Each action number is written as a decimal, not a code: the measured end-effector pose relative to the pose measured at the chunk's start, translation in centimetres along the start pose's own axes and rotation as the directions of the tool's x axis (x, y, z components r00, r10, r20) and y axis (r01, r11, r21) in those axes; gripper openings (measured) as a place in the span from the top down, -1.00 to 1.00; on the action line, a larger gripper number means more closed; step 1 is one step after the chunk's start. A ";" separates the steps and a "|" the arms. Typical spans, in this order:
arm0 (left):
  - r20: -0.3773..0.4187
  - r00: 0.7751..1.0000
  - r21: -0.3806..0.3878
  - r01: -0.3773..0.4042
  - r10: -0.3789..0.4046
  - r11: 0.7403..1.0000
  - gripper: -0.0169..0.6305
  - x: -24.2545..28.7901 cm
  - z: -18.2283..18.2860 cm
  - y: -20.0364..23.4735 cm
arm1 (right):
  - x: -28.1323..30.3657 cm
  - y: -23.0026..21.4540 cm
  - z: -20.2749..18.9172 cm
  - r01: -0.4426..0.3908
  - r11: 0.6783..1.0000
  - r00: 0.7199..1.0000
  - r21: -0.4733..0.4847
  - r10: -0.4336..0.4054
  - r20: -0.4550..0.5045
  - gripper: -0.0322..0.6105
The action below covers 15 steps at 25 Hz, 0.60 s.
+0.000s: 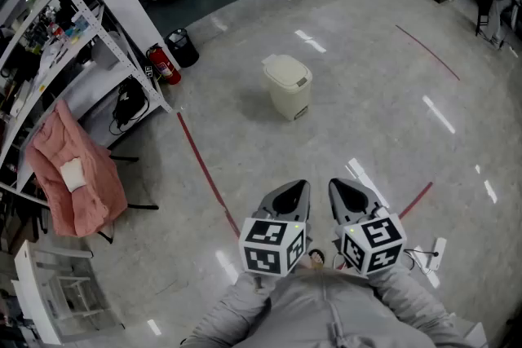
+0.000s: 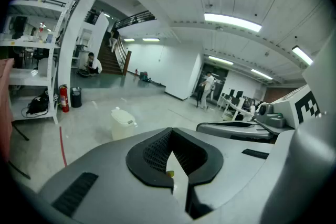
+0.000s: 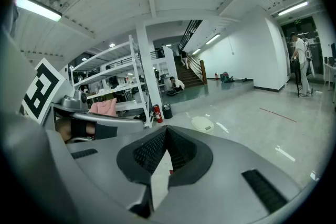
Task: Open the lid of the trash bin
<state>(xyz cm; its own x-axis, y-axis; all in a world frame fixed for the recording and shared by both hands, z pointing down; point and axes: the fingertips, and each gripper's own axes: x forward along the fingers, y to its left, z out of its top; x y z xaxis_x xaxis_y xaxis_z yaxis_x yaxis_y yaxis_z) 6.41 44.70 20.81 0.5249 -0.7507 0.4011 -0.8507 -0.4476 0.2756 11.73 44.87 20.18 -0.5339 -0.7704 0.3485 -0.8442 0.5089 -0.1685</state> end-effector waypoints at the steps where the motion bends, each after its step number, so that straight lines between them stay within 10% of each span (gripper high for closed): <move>1: -0.001 1.000 -0.002 -0.002 0.002 1.000 0.93 0.0 0.0 0.1 | 0.1 0.0 0.0 0.000 1.000 1.000 0.000 0.000 -0.002 0.91; 15: -0.023 0.999 -0.037 -0.025 0.024 0.999 0.94 2.0 1.2 3.4 | 3.6 -0.7 1.3 -0.041 0.998 0.999 0.050 0.041 0.002 0.91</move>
<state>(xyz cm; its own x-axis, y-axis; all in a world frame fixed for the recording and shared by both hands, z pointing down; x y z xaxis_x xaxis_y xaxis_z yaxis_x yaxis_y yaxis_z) 4.55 41.05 21.51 0.5046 -0.7501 0.4275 -0.8620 -0.4103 0.2976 10.30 41.26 20.31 -0.5684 -0.7494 0.3396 -0.8228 0.5204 -0.2286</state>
